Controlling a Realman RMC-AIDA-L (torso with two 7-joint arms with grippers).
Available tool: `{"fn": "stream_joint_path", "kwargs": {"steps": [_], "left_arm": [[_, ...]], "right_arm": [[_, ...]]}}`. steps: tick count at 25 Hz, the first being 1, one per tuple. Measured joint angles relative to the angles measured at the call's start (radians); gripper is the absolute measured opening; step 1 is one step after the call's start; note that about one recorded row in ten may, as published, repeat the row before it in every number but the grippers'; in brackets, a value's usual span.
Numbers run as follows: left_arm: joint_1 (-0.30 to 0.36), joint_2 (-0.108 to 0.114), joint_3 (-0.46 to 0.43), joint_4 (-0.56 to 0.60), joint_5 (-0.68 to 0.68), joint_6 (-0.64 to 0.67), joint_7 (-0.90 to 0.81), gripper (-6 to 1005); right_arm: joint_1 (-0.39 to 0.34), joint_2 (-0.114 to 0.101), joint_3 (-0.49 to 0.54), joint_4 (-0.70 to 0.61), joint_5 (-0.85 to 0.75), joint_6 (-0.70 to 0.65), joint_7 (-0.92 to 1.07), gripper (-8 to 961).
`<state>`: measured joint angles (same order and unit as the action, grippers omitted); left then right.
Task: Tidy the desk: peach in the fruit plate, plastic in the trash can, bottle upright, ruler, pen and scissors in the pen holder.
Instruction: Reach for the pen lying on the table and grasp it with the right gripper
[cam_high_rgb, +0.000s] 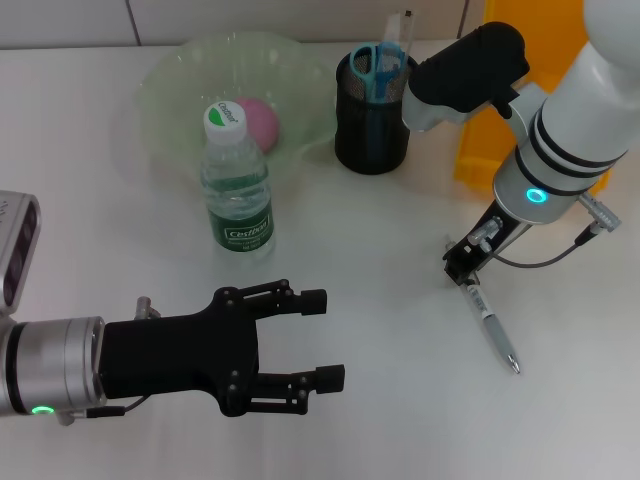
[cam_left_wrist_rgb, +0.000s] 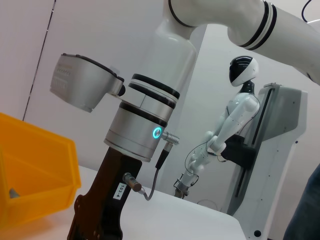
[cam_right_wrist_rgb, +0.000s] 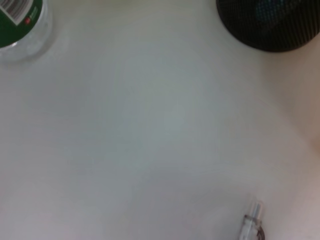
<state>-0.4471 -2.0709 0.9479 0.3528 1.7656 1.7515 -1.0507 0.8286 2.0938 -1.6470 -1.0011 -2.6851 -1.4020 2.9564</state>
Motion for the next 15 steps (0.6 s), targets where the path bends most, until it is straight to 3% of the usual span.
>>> {"fn": "stream_joint_path", "kwargs": {"steps": [3,15], "left_arm": [[0.000,0.000,0.000,0.000,0.000,0.000,0.000,846],[0.001,0.000,0.000,0.000,0.000,0.001,0.000,846]], "right_arm": [[0.000,0.000,0.000,0.000,0.000,0.001,0.000,249],[-0.007,0.000,0.000,-0.002,0.001,0.003,0.000,225]]}}
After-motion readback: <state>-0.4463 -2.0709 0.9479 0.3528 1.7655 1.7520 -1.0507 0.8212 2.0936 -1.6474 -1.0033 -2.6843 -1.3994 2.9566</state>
